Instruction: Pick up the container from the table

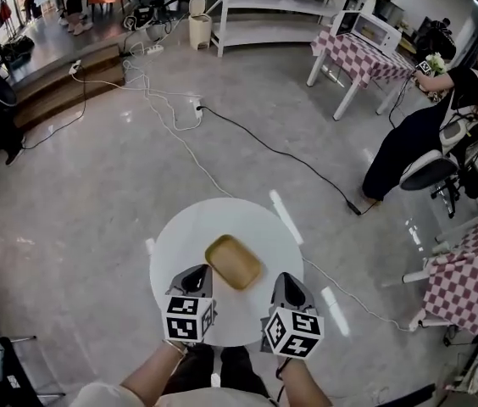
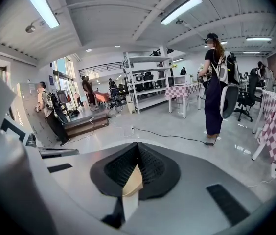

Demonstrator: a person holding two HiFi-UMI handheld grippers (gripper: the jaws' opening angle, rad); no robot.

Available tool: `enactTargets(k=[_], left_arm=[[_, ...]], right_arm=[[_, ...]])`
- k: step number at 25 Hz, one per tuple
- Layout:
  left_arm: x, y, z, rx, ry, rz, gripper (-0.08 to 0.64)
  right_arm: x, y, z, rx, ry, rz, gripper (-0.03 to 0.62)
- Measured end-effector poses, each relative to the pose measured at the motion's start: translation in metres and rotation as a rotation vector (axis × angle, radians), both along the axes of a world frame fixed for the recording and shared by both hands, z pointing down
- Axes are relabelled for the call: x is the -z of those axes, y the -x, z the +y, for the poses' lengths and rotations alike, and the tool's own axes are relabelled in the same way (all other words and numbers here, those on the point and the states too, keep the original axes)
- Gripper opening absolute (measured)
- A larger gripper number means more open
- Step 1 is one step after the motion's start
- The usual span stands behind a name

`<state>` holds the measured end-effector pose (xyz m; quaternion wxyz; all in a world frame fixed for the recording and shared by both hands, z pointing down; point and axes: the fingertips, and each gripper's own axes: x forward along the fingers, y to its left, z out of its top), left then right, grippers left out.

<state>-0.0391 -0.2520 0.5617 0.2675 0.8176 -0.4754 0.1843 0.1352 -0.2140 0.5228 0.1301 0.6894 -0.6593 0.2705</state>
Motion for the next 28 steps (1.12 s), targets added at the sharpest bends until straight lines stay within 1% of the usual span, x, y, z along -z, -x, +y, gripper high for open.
enactTargets(k=[12, 19, 25, 28], left_arm=[[-0.042, 0.014, 0.002, 0.01, 0.074, -0.049, 0.006], [-0.055, 0.015, 0.001, 0.007, 0.092, -0.043, 0.006], [-0.064, 0.019, 0.002, 0.015, 0.112, -0.053, 0.006], [-0.068, 0.019, 0.004, 0.004, 0.119, -0.065, 0.006]], right_arm=[[-0.041, 0.012, 0.0, 0.026, 0.083, -0.027, 0.025], [-0.059, 0.012, -0.001, 0.018, 0.118, -0.043, 0.025], [-0.07, 0.014, 0.0, 0.021, 0.142, -0.046, 0.025], [-0.073, 0.016, -0.001, 0.023, 0.15, -0.051, 0.025]])
